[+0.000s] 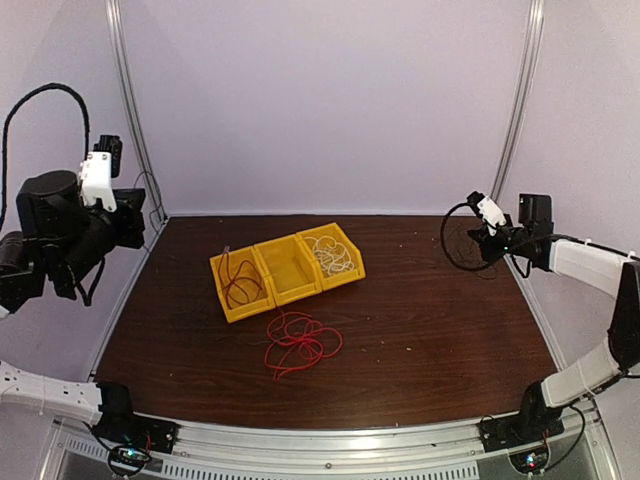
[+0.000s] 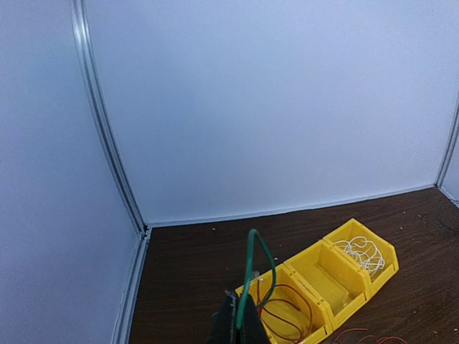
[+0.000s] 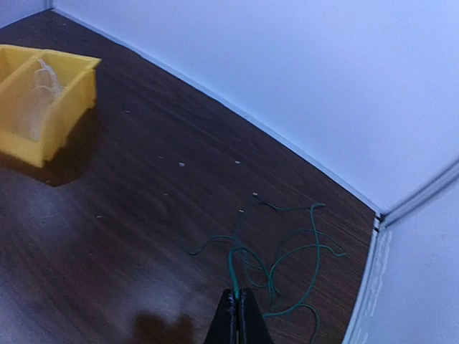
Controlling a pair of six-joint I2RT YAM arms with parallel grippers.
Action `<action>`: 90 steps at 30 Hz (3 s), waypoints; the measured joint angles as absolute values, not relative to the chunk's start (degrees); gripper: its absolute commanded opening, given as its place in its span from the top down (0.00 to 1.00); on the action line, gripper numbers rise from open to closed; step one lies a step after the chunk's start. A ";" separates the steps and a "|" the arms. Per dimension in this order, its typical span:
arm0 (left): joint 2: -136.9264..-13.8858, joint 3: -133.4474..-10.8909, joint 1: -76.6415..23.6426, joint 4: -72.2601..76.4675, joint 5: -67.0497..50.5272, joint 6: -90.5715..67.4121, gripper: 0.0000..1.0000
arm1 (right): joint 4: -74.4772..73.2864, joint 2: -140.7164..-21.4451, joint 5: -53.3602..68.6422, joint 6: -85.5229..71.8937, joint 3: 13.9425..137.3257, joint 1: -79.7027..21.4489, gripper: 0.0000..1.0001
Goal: Untangle the cables
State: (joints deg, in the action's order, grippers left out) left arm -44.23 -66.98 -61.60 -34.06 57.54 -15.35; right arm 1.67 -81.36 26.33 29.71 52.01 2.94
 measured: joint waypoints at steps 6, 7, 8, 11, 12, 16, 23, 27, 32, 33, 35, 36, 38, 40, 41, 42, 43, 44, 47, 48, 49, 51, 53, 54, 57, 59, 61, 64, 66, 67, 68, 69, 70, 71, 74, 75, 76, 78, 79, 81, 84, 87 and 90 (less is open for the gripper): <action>-55.88 -75.29 -61.60 -29.56 47.77 -9.87 1.00 | -8.88 -69.65 37.60 34.83 48.84 -5.21 0.42; -57.47 -76.73 -61.60 -28.73 46.28 -9.02 1.00 | -11.22 -69.45 38.87 36.23 49.74 -6.35 0.39; -58.92 -78.11 -61.60 -27.79 44.88 -8.27 1.00 | -13.76 -69.78 39.88 37.50 50.78 -7.77 0.38; -61.78 -80.53 -61.60 -24.62 41.54 -6.66 1.00 | -19.81 -71.18 41.95 39.72 52.25 -13.98 0.37; -62.39 -80.97 -61.60 -23.51 40.40 -6.24 1.00 | -21.43 -71.46 42.39 39.97 52.25 -16.71 0.37; -64.40 -82.26 -61.60 -20.01 36.91 -5.43 1.00 | -22.22 -72.84 43.62 37.74 52.25 -26.92 0.37; -66.06 -85.41 -61.60 -15.86 35.20 -4.36 1.00 | -13.74 -84.47 44.07 29.02 57.49 -38.74 0.39; -66.17 -88.64 -61.60 -14.28 38.37 -4.05 1.00 | -7.88 -93.95 42.59 24.93 62.85 -45.60 0.38; -63.37 -88.86 -61.60 -12.64 42.22 -3.38 1.00 | 1.06 -103.55 41.69 16.21 67.81 -50.26 0.39; -62.81 -88.86 -61.60 -12.47 42.70 -3.38 1.00 | 2.83 -105.47 41.47 14.28 69.06 -50.89 0.39; -61.30 -88.82 -61.60 -12.32 43.62 -3.51 1.00 | 5.48 -108.53 40.75 11.49 71.07 -52.01 0.39; -60.25 -88.75 -61.60 -12.23 44.01 -3.64 1.00 | 6.94 -110.37 40.05 10.09 72.42 -52.62 0.39; -58.76 -88.53 -61.60 -12.05 44.56 -4.01 1.00 | 8.69 -112.81 39.57 8.47 74.35 -53.78 0.38; -57.69 -88.36 -61.60 -12.05 45.23 -4.45 1.00 | 9.82 -115.48 39.55 6.66 76.95 -55.09 0.37; -57.36 -88.29 -61.60 -12.05 45.45 -4.62 1.00 | 10.39 -116.88 39.66 5.50 78.52 -55.66 0.37; -57.08 -88.16 -61.60 -12.05 45.71 -4.84 1.00 | 10.87 -118.04 39.79 4.27 79.72 -56.01 0.37; -56.71 -87.96 -61.60 -12.05 45.98 -5.04 1.00 | 11.42 -119.61 40.03 2.66 81.56 -56.49 0.37; -56.45 -87.74 -61.60 -12.08 46.24 -5.21 1.00 | 11.99 -121.05 40.25 1.17 83.09 -56.90 0.37; -56.23 -87.35 -61.60 -12.10 46.57 -5.63 1.00 | 12.49 -124.97 40.91 -2.33 87.64 -57.69 0.37; -56.23 -87.29 -61.60 -12.10 46.68 -5.69 1.00 | 12.51 -126.26 41.06 -3.46 89.27 -57.82 0.37; -56.21 -87.24 -61.60 -12.10 46.72 -5.76 1.00 | 12.51 -127.76 41.19 -4.64 91.15 -57.91 0.37; -56.31 -87.02 -61.60 -12.21 46.72 -5.93 1.00 | 12.62 -130.43 41.76 -6.94 94.48 -57.95 0.37; -56.34 -86.85 -61.60 -12.53 46.72 -6.07 1.00 | 12.80 -132.27 42.83 -9.54 96.33 -57.95 0.37; -56.29 -86.76 -61.60 -12.62 46.72 -6.13 1.00 | 13.04 -132.66 43.48 -10.57 96.47 -57.95 0.37; -56.03 -86.52 -61.60 -13.04 46.74 -6.35 1.00 | 13.30 -133.03 46.24 -13.56 96.38 -57.95 0.39; -55.59 -86.08 -61.60 -13.34 46.72 -6.52 1.00 | 14.33 -133.03 48.58 -15.40 96.38 -57.95 0.44; -55.13 -85.65 -61.60 -13.47 46.74 -6.63 1.00 | 15.42 -133.05 50.89 -18.11 96.38 -57.95 0.53; -54.37 -85.10 -61.60 -13.54 46.74 -6.98 1.00 | 18.06 -134.30 53.69 -23.51 97.38 -57.95 0.58; -53.84 -84.68 -61.60 -13.56 46.76 -7.14 1.00 | 19.55 -136.14 54.39 -27.46 99.20 -57.95 0.61; -53.56 -84.47 -61.60 -13.58 46.78 -7.25 1.00 | 20.08 -137.32 54.46 -29.15 100.18 -57.95 0.64; -53.30 -84.31 -61.60 -13.58 46.78 -7.40 1.00 | 20.47 -138.15 54.50 -30.35 100.84 -57.98 0.67; -53.08 -84.18 -61.60 -13.58 46.78 -7.51 1.00 | 20.71 -139.02 54.48 -31.62 101.43 -58.00 0.71; -52.99 -84.07 -61.60 -13.65 46.78 -7.68 1.00 | 20.80 -139.94 54.37 -33.17 101.93 -58.00 0.74; -52.90 -84.05 -61.60 -13.74 46.76 -7.86 1.00 | 20.80 -140.53 54.28 -33.93 102.17 -58.00 0.81; -52.71 -84.05 -61.60 -13.93 46.76 -8.47 1.00 | 19.97 -141.99 53.91 -35.24 103.28 -58.00 1.00; -52.66 -84.05 -61.60 -14.04 46.78 -8.58 1.00 | 19.00 -142.12 53.74 -35.68 103.68 -58.00 1.00; -52.62 -84.03 -61.60 -14.15 46.81 -8.71 1.00 | 18.83 -142.12 53.87 -35.11 103.72 -57.98 1.00; -52.56 -83.99 -61.60 -14.41 47.00 -8.75 1.00 | 17.45 -141.71 53.71 -33.87 103.94 -57.45 1.00; -52.56 -83.99 -61.60 -14.52 47.22 -8.75 1.00 | 16.36 -141.21 53.67 -33.10 103.94 -57.34 1.00; -52.58 -83.88 -61.60 -14.48 47.44 -8.71 1.00 | 14.26 -139.59 53.78 -31.55 103.88 -56.64 1.00; -52.69 -82.94 -61.60 -13.54 47.55 -8.62 1.00 | 11.31 -134.76 53.74 -28.73 103.88 -54.28 1.00; -53.98 -81.69 -61.60 -12.34 47.53 -8.45 1.00 | 8.93 -127.94 53.74 -26.26 105.23 -49.95 1.00; -57.78 -81.65 -61.60 -11.11 47.29 -8.47 1.00 | 8.88 -122.45 53.69 -24.95 108.53 -45.17 1.00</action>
